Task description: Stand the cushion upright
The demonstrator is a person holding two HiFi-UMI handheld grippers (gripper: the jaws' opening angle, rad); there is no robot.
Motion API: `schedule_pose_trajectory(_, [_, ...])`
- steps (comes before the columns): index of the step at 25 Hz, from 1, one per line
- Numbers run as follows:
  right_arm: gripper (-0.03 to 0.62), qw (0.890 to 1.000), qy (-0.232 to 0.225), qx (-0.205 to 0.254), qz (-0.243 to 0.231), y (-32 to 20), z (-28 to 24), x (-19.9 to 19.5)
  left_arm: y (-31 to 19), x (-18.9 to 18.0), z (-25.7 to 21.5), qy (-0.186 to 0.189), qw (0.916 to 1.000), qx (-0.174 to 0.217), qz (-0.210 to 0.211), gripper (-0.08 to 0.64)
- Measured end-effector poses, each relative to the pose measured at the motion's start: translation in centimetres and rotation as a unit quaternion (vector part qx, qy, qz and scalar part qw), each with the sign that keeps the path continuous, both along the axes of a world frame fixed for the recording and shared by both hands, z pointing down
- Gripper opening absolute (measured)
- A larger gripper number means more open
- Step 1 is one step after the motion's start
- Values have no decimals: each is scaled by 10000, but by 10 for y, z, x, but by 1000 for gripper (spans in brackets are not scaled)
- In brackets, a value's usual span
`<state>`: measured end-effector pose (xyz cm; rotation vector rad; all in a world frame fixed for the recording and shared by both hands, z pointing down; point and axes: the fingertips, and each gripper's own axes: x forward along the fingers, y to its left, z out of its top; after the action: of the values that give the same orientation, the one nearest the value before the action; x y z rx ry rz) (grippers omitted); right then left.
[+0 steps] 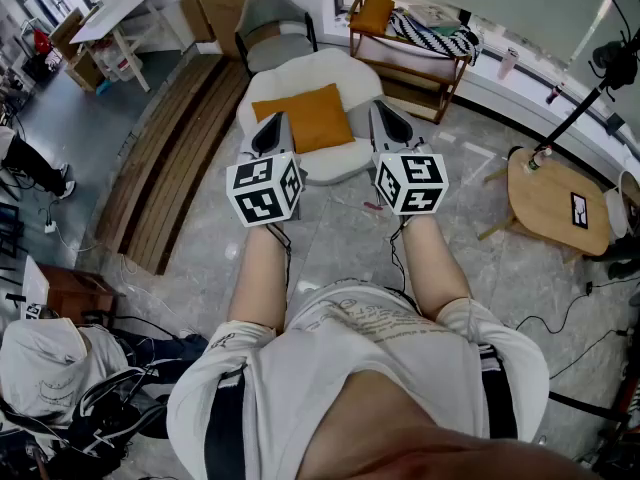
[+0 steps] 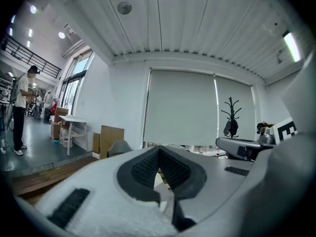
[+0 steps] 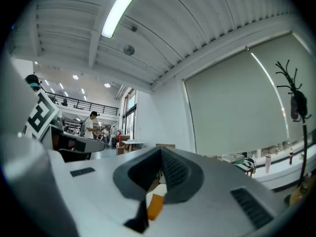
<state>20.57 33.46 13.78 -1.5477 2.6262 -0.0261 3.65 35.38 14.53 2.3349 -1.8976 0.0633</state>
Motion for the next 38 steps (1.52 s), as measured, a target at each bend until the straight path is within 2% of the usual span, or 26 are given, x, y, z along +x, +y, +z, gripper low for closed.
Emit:
schedule_pose_trajectory(15, [28,9995,-205,-137,-175,-6,14,-51,-9,-39,11,62,9999,-77,121,20])
schedule_pose_trajectory(19, [28,9992,-205,-195,-274,-8,17,-79,-10,-62,16,61,9998,-138,152,20])
schedule_pose_trajectory(24, [28,9995,-76,-175,-261,-11,21,-119,-13,-98,19,-167,9998,-87,107,20])
schedule_pose_trajectory(30, [28,9998,-53,-111,-140,-12,22,-159,-19,-129,30,-104,9992,-208,338,20])
schedule_pose_trajectory(35, [28,9998,0,-187,-55,-18,32,-171,-27,-138,34,-113,9986,-227,461,20])
schedule_pose_trajectory(38, [28,9994,-199,-293,-48,-29,35,-166,-38,-137,35,-103,9985,-248,476,20])
